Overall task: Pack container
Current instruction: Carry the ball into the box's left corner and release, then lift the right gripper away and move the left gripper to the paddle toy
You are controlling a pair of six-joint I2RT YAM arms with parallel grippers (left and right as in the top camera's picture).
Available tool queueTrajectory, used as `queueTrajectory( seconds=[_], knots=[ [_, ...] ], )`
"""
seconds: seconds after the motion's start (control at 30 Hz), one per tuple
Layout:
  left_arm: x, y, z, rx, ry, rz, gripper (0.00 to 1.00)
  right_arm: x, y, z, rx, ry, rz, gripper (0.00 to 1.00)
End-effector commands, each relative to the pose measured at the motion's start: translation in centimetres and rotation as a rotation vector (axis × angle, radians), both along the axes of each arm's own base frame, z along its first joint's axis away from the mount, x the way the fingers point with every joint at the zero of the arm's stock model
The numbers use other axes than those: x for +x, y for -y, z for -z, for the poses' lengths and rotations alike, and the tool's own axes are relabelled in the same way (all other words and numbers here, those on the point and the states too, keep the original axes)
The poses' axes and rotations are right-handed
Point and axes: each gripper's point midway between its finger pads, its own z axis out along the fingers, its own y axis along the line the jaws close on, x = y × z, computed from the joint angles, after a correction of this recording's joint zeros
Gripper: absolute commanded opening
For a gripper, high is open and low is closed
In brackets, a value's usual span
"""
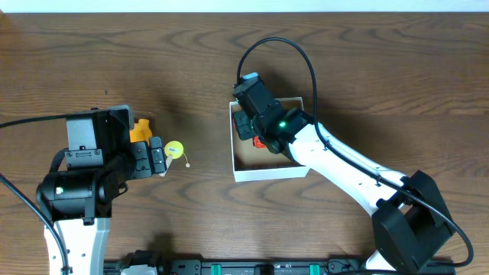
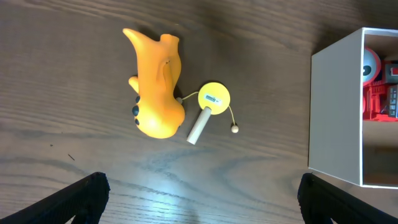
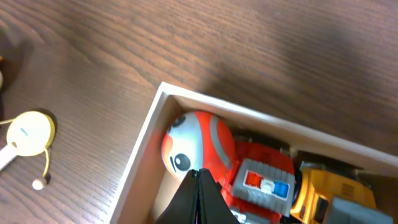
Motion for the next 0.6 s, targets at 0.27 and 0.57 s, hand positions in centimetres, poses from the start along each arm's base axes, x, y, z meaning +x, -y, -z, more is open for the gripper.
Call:
queueTrajectory(
  seconds=[0.27, 0.57],
  knots=[
    [0.0, -0.1, 0.1, -0.007, -0.007, -0.014, 0.98, 0.2, -0.9, 2.5, -0.009, -0.047, -0.023, 0.01],
    [0.0, -0.1, 0.1, -0.007, -0.007, -0.014, 0.98, 0.2, -1.4, 5.4, -0.022, -0.087, -0.033, 0.01]
  ],
)
